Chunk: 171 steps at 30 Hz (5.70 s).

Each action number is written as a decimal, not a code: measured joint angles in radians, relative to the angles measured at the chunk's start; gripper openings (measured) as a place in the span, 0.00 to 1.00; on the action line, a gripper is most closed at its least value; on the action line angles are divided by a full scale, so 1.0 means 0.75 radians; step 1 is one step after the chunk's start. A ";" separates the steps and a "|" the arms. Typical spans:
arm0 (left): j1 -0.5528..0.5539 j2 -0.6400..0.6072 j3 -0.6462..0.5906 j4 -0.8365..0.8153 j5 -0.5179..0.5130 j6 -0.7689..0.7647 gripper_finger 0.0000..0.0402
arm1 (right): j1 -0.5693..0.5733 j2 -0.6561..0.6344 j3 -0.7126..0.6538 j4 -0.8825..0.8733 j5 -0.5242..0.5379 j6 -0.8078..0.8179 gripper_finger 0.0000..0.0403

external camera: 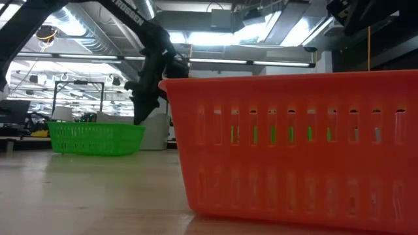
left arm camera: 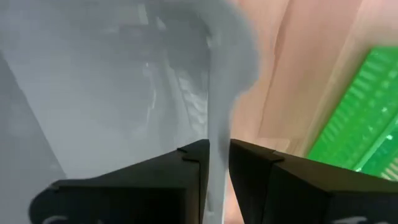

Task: Stack baskets by color
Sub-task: Stack the bottom gray bin on top of the top gray bin, then stack the middle green bin on top of the top green bin

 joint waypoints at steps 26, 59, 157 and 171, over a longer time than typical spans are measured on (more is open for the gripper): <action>-0.084 -0.001 0.428 -0.316 -0.201 -0.153 0.12 | 0.000 0.000 0.000 0.000 -0.002 0.004 0.26; -0.594 -0.585 -0.742 0.424 0.085 -0.829 0.12 | 0.000 0.000 0.000 0.012 0.001 0.001 0.26; -0.786 -1.421 -1.499 1.537 0.013 -0.680 0.12 | -1.148 0.572 0.911 -0.538 -0.423 -0.421 0.26; -0.786 -1.423 -1.589 1.601 0.013 -0.730 0.12 | -1.234 0.797 1.027 -0.735 -0.422 -0.462 0.26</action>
